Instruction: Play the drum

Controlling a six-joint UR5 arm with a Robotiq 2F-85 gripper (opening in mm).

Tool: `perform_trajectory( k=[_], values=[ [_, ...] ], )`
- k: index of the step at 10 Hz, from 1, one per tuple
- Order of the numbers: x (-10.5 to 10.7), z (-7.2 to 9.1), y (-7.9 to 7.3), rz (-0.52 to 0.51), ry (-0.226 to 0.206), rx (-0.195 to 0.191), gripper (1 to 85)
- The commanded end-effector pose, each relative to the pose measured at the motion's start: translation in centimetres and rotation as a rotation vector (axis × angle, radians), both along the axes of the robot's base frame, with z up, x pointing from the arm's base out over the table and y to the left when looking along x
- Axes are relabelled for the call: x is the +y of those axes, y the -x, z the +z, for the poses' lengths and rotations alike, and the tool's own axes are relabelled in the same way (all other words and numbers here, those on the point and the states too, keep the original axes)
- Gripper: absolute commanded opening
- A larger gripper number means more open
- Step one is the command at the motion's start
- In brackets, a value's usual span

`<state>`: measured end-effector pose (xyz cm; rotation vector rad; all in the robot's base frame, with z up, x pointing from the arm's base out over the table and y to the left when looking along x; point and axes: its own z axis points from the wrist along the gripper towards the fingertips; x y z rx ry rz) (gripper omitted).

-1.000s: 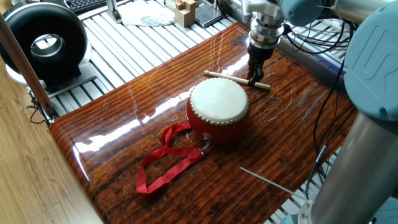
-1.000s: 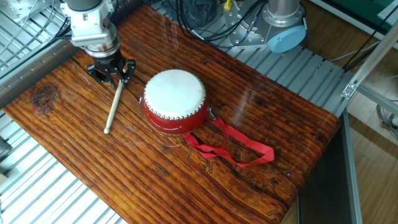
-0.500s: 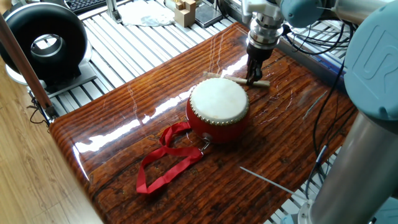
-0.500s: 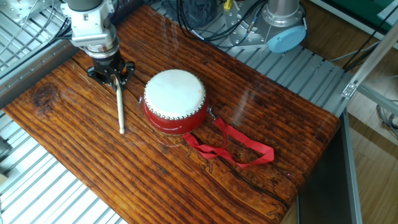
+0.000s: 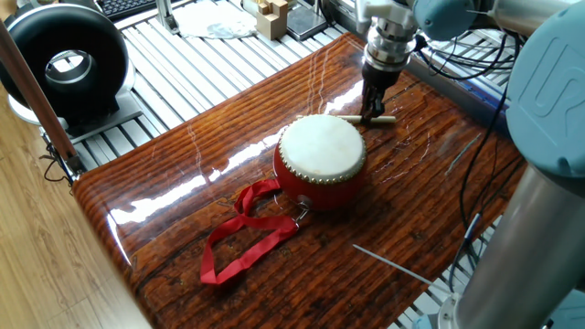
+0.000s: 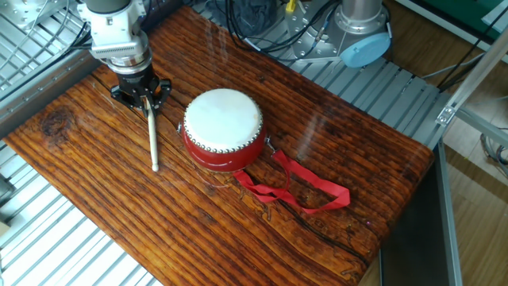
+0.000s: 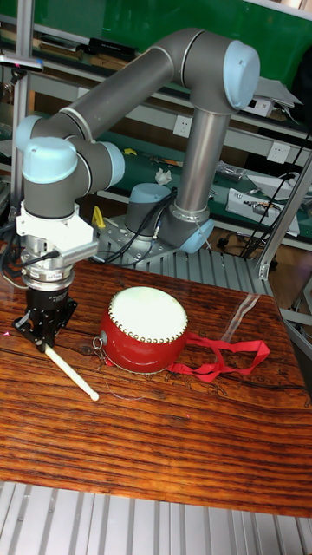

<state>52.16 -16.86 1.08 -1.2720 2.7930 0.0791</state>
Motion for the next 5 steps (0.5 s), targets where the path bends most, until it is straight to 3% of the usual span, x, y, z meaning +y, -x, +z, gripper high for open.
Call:
perform_trajectory(
  k=[1,5],
  values=[
    [0.4,1.6,0.0,-0.003,-0.019,0.012,1.0],
    [0.3,4.1,-1.0,0.077,0.01,0.018,1.0]
  ],
)
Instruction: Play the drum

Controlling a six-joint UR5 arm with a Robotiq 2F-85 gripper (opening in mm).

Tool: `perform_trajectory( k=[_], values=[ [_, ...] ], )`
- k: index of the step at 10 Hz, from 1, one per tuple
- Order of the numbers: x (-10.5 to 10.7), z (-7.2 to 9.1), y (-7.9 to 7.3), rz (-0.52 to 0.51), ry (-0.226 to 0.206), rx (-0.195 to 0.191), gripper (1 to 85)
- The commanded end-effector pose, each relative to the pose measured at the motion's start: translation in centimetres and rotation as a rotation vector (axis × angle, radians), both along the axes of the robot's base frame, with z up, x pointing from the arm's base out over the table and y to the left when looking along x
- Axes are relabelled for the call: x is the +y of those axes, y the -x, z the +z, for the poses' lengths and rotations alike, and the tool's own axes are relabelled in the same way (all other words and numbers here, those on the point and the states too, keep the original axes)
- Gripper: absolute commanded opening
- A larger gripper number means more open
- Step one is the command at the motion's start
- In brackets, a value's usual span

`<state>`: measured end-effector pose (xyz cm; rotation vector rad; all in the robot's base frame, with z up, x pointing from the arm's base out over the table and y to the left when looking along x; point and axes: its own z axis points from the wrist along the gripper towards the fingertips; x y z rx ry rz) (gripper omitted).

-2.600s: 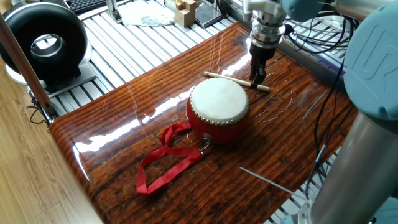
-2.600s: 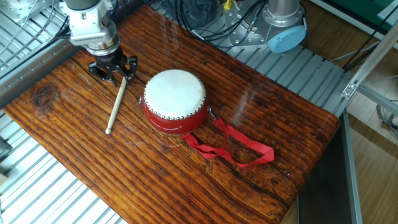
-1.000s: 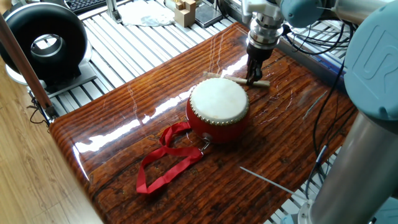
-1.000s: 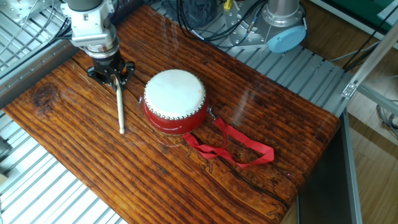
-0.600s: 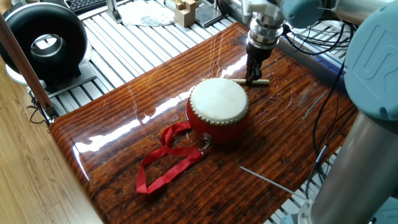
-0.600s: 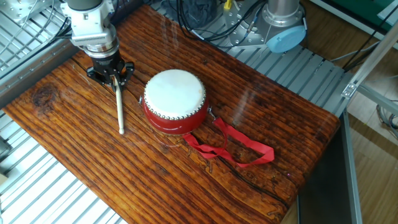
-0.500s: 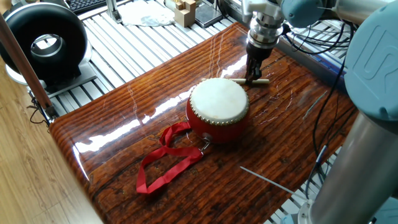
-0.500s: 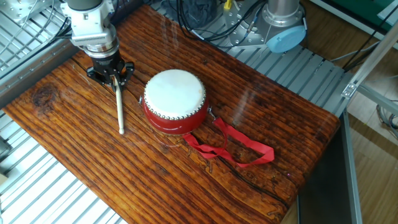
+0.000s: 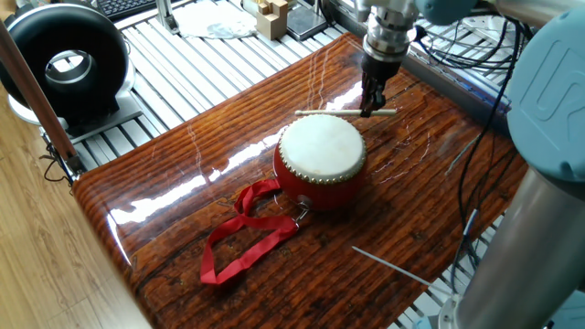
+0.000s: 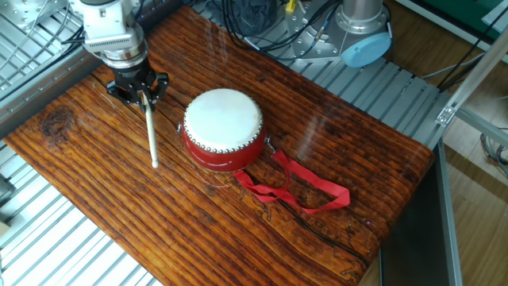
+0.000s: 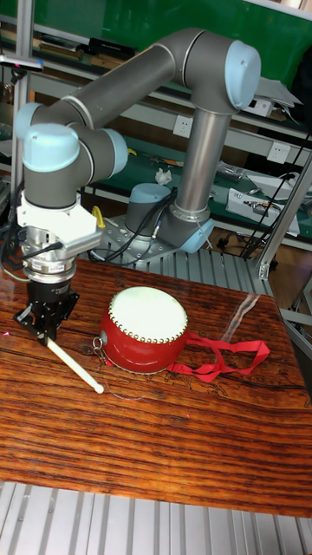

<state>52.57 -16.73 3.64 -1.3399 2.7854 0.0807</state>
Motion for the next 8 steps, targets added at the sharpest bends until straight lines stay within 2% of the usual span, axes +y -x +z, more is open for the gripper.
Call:
perform_trajectory(
  k=[1,3,5,8],
  values=[
    [0.4,1.7,-0.7,0.048,-0.004,-0.003,1.0],
    [1.0,2.6,-1.5,0.063,-0.016,-0.015,1.0],
    [1.2,4.5,-2.2,0.044,0.002,-0.018,1.0],
    [1.5,7.4,-2.7,0.109,0.05,-0.008,1.0]
  ],
)
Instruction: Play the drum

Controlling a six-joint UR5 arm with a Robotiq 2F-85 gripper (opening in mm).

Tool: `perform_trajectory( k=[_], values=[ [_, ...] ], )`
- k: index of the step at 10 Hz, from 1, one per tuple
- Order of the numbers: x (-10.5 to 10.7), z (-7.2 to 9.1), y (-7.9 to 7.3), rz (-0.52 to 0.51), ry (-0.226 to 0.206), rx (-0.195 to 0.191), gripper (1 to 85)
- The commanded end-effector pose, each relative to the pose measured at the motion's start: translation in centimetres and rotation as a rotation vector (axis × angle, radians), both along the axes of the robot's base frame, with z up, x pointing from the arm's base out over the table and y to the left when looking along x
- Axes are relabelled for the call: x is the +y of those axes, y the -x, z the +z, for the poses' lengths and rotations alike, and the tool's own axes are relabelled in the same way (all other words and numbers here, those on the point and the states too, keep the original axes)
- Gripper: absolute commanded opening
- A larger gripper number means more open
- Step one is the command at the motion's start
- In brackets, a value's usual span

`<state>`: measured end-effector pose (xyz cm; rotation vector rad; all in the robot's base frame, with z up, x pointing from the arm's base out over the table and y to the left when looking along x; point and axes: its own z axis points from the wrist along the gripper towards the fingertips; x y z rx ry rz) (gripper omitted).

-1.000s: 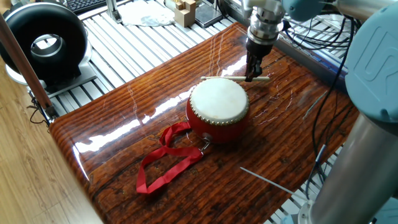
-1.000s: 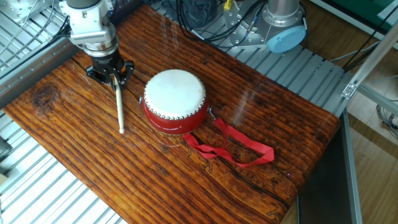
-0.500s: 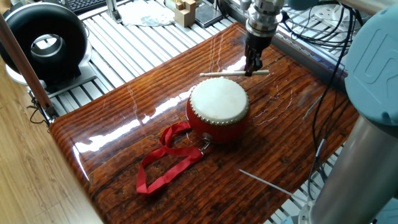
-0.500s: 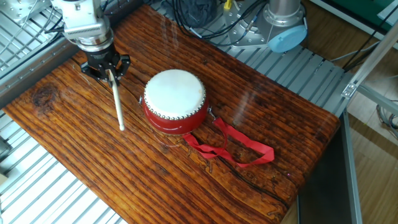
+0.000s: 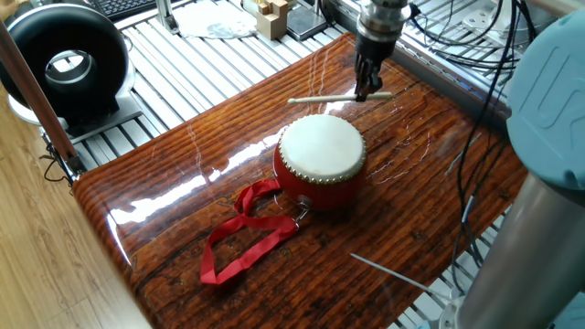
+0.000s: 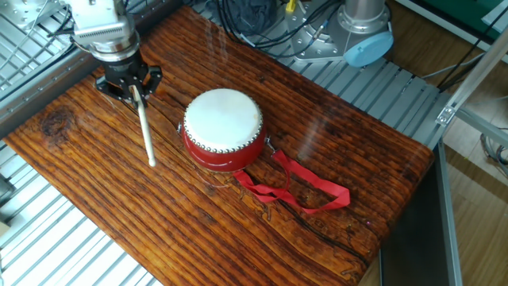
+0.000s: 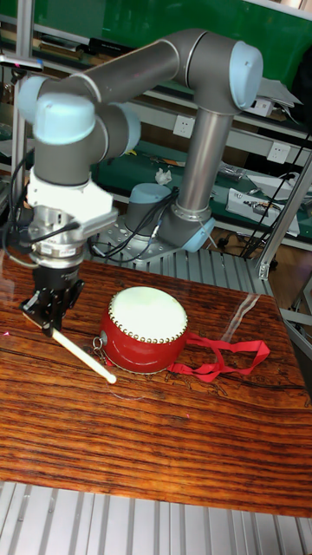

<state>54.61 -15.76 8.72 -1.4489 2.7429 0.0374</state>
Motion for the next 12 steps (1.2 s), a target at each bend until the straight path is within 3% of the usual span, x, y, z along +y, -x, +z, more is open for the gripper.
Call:
perform_trajectory(
  k=[1,4,6,9,12],
  values=[
    [0.5,3.1,-0.9,0.07,0.04,-0.002,1.0],
    [-0.1,6.5,-2.0,0.169,0.13,-0.025,1.0],
    [0.3,8.1,-2.3,0.226,0.16,-0.035,1.0],
    [1.6,8.1,-2.6,0.309,0.135,-0.046,1.0],
    [2.7,7.3,-0.7,0.457,0.128,0.011,1.0]
  ],
)
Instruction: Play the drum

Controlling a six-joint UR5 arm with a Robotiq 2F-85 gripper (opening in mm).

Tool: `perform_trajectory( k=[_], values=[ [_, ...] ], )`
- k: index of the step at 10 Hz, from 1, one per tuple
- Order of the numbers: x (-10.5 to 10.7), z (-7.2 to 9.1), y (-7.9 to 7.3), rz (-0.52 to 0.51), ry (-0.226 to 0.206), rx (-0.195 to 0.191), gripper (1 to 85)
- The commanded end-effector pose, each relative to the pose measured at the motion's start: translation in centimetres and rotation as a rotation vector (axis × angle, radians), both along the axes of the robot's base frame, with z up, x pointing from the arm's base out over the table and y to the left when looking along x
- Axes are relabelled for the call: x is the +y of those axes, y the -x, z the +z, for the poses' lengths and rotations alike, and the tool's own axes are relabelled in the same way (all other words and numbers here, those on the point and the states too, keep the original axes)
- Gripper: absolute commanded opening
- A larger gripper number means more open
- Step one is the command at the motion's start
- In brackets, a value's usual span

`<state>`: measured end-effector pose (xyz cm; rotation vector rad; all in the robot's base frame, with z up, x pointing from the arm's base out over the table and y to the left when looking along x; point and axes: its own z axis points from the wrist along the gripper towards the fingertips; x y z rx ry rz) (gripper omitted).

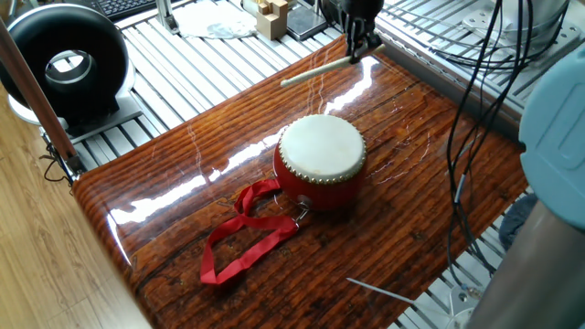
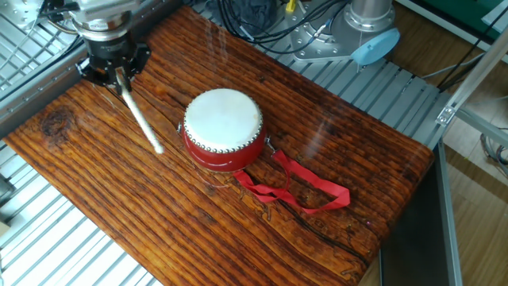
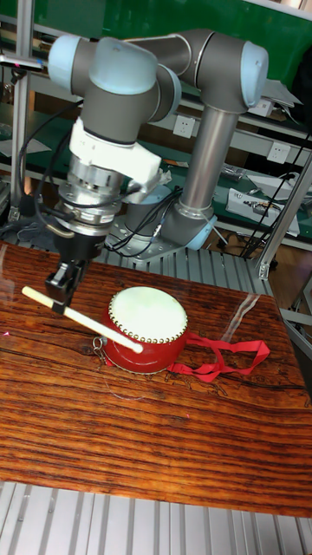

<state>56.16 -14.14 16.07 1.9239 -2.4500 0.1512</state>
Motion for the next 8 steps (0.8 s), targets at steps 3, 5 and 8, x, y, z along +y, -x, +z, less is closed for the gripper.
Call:
perform_trajectory(
  k=[3,5,8],
  values=[
    [1.2,-0.7,2.5,0.074,-0.025,0.035,1.0],
    [1.1,-0.6,3.2,0.074,-0.033,0.038,1.0],
    [1.3,-0.2,3.9,0.06,-0.039,0.038,1.0]
  ],
)
